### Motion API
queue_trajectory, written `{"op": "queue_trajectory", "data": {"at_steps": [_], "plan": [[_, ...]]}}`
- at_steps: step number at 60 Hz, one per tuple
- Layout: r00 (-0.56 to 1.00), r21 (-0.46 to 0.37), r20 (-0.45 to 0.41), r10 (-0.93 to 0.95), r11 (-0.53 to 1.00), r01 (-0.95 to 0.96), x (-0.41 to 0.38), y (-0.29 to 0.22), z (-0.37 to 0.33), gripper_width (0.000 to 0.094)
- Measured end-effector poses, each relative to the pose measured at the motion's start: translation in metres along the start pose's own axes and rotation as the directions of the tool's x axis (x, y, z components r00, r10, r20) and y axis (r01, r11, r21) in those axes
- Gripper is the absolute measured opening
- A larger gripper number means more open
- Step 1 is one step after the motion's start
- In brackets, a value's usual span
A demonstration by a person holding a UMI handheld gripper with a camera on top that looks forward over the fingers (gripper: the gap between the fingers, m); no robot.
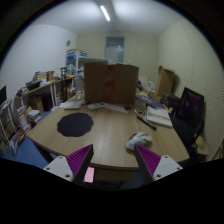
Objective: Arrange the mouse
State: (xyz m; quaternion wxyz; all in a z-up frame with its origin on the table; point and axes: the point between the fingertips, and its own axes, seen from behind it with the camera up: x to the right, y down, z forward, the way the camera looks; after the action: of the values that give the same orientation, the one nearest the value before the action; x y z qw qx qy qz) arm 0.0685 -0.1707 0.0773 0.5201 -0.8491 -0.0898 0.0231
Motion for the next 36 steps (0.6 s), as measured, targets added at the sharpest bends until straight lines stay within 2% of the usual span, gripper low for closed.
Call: {"op": "queue_trajectory", "data": {"at_steps": [20,26,36], "plan": [[0.99,-0.121,-0.031,0.137,0.983,-0.14,0.057,0.058,0.087,0.085],[0.991,-0.094,-0.063,0.118,0.988,-0.123,0.072,0.05,0.106,0.0836],[0.99,-0.127,-0.071,0.121,0.983,-0.129,0.076,0.041,0.127,0.0849]]}}
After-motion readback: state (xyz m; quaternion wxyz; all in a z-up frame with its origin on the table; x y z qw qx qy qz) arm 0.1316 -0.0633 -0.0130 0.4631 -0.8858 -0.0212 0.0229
